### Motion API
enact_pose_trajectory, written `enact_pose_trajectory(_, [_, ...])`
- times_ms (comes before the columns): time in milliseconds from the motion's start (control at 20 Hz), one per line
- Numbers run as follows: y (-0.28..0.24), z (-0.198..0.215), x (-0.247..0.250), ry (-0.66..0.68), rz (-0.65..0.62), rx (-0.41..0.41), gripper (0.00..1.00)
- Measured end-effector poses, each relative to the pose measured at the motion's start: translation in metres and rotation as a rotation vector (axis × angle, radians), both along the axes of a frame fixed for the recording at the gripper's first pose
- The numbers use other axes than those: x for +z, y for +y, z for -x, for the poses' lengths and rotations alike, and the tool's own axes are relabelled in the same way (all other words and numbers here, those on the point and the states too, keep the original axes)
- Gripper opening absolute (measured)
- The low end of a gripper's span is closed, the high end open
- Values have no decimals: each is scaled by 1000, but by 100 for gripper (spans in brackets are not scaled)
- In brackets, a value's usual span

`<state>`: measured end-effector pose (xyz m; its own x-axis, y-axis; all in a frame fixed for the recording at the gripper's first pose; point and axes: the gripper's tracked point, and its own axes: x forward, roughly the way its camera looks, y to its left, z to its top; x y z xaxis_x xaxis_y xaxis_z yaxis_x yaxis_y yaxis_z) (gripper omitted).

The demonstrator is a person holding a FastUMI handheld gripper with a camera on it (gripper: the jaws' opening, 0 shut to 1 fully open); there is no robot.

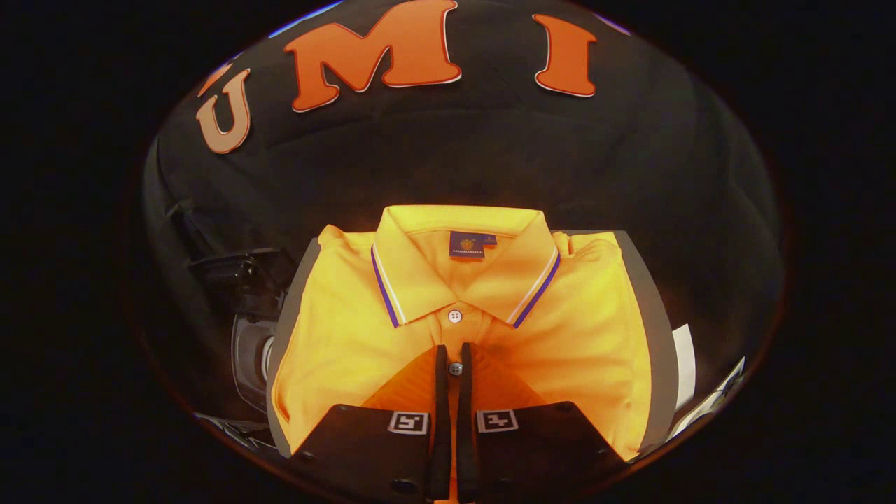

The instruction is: Put the clothes into the washing machine and then close the washing machine lid.

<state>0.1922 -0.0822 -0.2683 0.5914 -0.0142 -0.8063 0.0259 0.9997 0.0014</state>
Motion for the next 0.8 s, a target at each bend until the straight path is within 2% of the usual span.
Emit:
enact_pose_trajectory(200, [-3,1,4,-91,-146,-22,11])
enact_pose_trajectory(400, [1,1,38,-215,-297,-39,11])
enact_pose_trajectory(650, [-3,6,64,-260,-400,3,11])
enact_pose_trajectory(800, [5,7,85,-300,-503,25,11])
